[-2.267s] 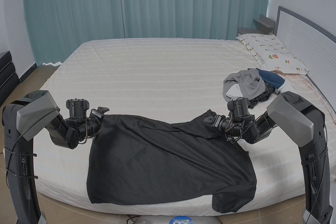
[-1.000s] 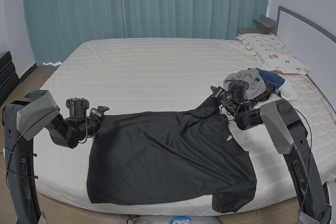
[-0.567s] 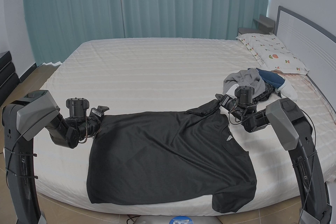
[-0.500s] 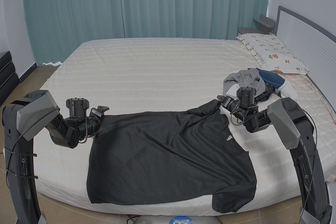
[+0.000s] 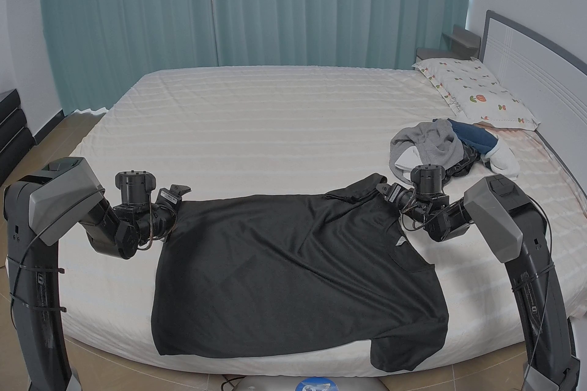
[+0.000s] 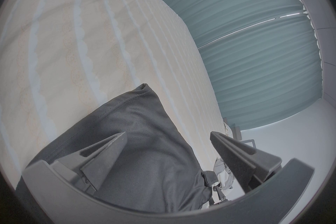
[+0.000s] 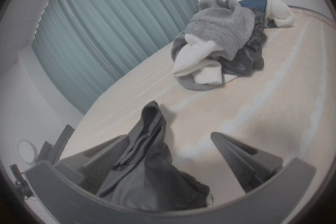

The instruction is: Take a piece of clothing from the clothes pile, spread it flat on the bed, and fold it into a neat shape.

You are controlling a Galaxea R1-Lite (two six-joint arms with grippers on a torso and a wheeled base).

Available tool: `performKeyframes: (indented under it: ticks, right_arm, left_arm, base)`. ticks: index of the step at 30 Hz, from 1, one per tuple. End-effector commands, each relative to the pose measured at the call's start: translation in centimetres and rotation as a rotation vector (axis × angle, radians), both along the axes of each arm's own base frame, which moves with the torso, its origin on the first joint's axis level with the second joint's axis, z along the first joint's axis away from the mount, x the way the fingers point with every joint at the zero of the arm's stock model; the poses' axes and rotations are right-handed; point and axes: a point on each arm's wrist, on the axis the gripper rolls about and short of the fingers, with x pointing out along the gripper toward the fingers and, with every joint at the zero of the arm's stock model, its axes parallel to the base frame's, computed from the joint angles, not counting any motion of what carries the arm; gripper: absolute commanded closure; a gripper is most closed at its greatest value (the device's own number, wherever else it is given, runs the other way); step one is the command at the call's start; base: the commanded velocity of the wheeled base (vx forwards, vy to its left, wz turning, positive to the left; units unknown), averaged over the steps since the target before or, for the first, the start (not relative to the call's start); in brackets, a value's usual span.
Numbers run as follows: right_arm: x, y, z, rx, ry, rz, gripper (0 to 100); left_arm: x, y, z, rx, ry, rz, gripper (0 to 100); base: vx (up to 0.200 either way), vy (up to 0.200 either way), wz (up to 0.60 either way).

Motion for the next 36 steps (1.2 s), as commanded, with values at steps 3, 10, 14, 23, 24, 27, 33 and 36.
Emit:
performKeyframes:
  ticks: [3,10,14,23,24,27,33,36]
  right_arm:
    - [-0.2,0.3,-1.6,-0.006,0.032,0.005,100]
    - [0.2,-0.3,-0.7,0.001,-0.003,-0.01,100]
    - [1.2,-1.7,0.9,0.015,-0.077,-0.058,100]
    - [1.8,-4.2,1.4,0.006,-0.114,-0.135,100]
    - [1.7,-4.2,1.3,0.006,-0.111,-0.135,100]
    - [1.5,-3.9,0.4,-0.014,-0.085,-0.135,100]
    - [1.3,-4.3,0.9,-0.029,-0.092,-0.144,100]
    - [0.7,-4.0,-0.2,-0.037,-0.061,-0.135,100]
  left_arm:
    - [0.0,0.0,0.0,0.0,0.0,0.001,0]
    - [0.0,0.0,0.0,0.0,0.0,0.001,0]
    - [0.4,0.0,-0.1,0.001,-0.008,0.0,0]
    - [1.8,0.3,0.0,0.007,-0.045,0.005,0]
    - [1.9,0.3,0.0,0.007,-0.046,0.005,0]
    - [2.6,0.8,-0.2,0.036,-0.059,0.023,0]
    - [3.3,1.9,-0.2,0.056,-0.055,0.051,0]
    - [3.5,2.0,-0.7,0.155,-0.023,0.061,0]
  base:
    - [0.0,0.0,0.0]
    - [0.0,0.0,0.0]
    - [0.0,0.0,0.0]
    - [0.0,0.0,0.0]
    - [0.0,0.0,0.0]
    - [0.0,0.0,0.0]
    - [0.0,0.0,0.0]
    - [0.0,0.0,0.0]
